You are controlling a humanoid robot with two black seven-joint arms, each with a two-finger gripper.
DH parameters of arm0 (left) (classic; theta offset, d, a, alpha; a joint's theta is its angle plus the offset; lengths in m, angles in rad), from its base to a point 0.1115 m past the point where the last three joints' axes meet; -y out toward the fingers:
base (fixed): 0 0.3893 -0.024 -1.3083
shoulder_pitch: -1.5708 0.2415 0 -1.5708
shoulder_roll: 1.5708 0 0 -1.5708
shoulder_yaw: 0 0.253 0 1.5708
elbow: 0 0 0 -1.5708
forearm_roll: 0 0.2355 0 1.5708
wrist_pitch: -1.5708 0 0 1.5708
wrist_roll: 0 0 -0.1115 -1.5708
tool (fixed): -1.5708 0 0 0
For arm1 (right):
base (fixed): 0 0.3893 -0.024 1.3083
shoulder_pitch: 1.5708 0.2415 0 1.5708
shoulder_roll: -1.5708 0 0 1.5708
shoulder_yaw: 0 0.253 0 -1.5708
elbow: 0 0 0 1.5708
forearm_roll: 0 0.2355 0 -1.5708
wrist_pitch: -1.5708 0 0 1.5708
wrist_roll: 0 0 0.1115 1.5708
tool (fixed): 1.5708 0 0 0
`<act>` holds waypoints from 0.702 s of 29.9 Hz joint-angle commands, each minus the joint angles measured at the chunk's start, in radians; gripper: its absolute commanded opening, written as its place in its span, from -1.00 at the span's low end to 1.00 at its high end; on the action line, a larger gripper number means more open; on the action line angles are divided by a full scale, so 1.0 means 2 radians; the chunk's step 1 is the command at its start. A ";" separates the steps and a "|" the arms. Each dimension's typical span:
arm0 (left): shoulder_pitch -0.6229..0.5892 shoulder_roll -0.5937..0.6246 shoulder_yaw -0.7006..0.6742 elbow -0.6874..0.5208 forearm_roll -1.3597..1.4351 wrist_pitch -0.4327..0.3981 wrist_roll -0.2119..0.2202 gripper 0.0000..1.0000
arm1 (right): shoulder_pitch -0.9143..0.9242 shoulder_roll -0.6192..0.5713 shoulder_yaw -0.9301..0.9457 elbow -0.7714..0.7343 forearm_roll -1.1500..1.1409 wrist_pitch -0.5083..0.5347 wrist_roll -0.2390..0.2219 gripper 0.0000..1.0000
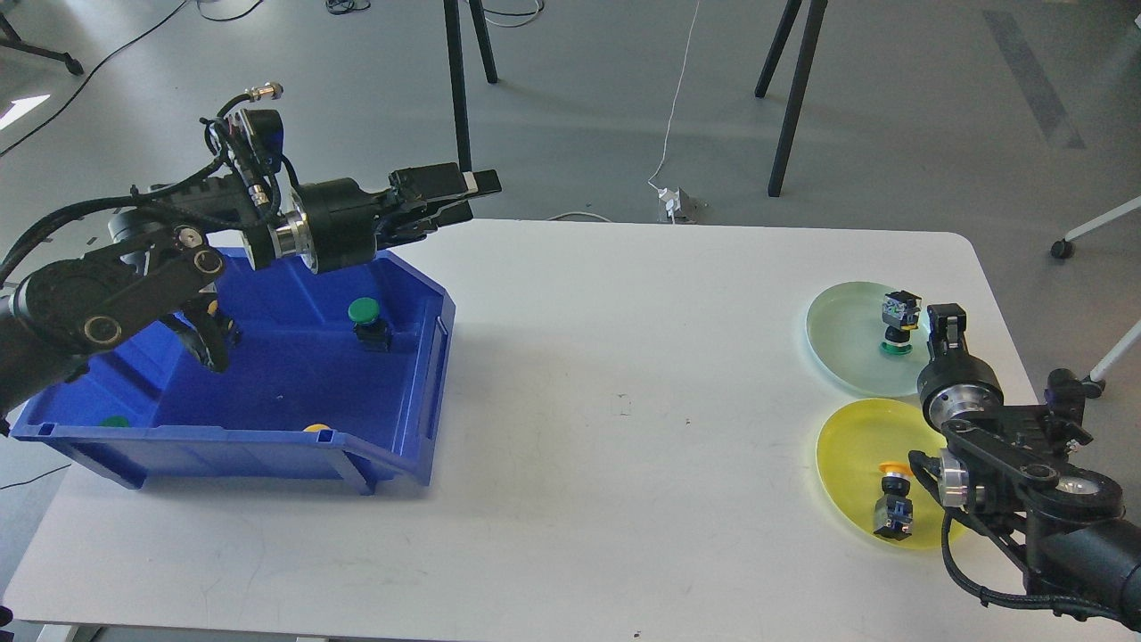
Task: Pass button and place on color plate
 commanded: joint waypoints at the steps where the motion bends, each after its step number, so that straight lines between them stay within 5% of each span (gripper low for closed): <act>1: 0.001 0.000 0.000 0.003 -0.019 0.000 0.000 0.66 | 0.002 -0.004 0.006 0.027 0.001 0.000 0.000 0.47; 10: 0.011 0.001 -0.011 0.018 -0.132 0.000 0.000 0.74 | 0.026 -0.023 0.067 0.137 0.003 0.045 -0.001 0.68; 16: 0.045 0.031 -0.047 0.049 -0.328 0.000 0.000 0.80 | 0.025 -0.022 0.167 0.174 0.028 0.175 -0.004 0.73; 21: 0.067 0.032 -0.054 0.136 -0.371 0.000 0.000 0.84 | 0.026 -0.037 0.181 0.175 0.152 0.312 0.001 0.80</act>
